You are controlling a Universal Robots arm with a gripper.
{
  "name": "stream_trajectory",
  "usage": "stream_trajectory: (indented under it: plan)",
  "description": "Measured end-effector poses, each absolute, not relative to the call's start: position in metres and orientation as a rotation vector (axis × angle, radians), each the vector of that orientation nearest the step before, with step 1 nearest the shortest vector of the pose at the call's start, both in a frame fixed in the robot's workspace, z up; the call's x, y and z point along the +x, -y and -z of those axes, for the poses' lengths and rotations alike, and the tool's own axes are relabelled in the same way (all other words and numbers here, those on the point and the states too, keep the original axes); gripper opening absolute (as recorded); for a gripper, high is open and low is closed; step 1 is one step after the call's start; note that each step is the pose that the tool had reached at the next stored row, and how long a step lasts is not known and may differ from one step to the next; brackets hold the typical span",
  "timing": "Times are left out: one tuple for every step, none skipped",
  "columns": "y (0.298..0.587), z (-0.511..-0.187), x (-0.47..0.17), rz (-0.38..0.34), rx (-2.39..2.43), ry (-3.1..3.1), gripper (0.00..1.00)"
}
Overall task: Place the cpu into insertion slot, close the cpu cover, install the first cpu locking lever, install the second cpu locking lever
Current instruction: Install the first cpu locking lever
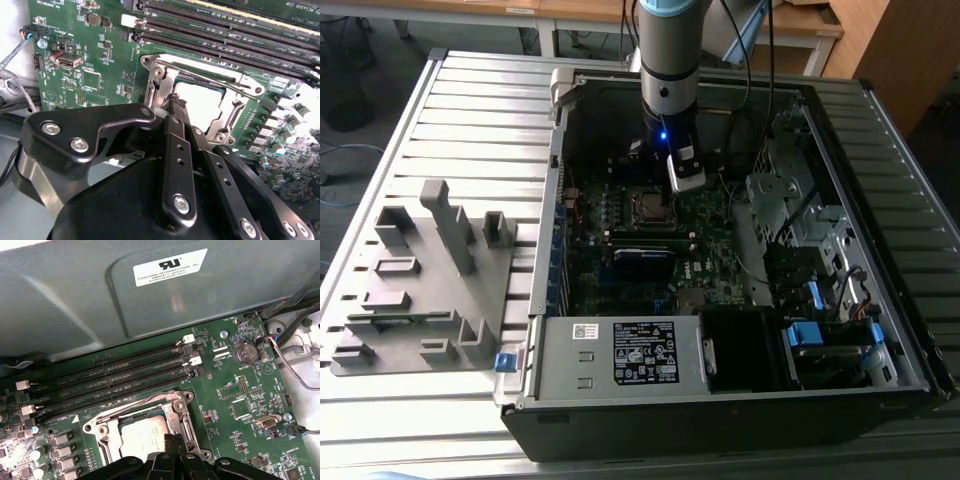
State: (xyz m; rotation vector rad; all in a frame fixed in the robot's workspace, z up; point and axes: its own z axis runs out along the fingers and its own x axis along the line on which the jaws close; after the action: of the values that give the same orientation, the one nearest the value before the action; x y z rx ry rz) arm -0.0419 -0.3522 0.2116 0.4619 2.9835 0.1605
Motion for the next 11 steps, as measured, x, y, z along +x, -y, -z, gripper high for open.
stream_trajectory:
  plan:
    - [0.3522,-0.2116,-0.0419,-0.161,0.462,-2.983,0.11]
    - [0.3522,-0.2117,-0.0419,-0.161,0.462,-2.983,0.11]
    - [0.3522,-0.2120,-0.0419,-0.160,0.462,-2.984,0.11]
    - [0.3522,-0.2122,-0.0419,-0.160,0.462,-2.983,0.11]
    - [0.3522,-0.2122,-0.0419,-0.161,0.462,-2.983,0.11]
    - [0.3522,-0.2122,-0.0419,-0.161,0.462,-2.983,0.11]
    - [0.3522,-0.2124,-0.0419,-0.161,0.462,-2.983,0.11]
    - [0.3522,-0.2127,-0.0419,-0.160,0.462,-2.983,0.11]
    - [0.3522,-0.2129,-0.0419,-0.160,0.462,-2.983,0.11]
    - [0.3522,-0.2129,-0.0419,-0.161,0.462,-2.983,0.11]
    - [0.3522,-0.2129,-0.0419,-0.161,0.462,-2.983,0.11]
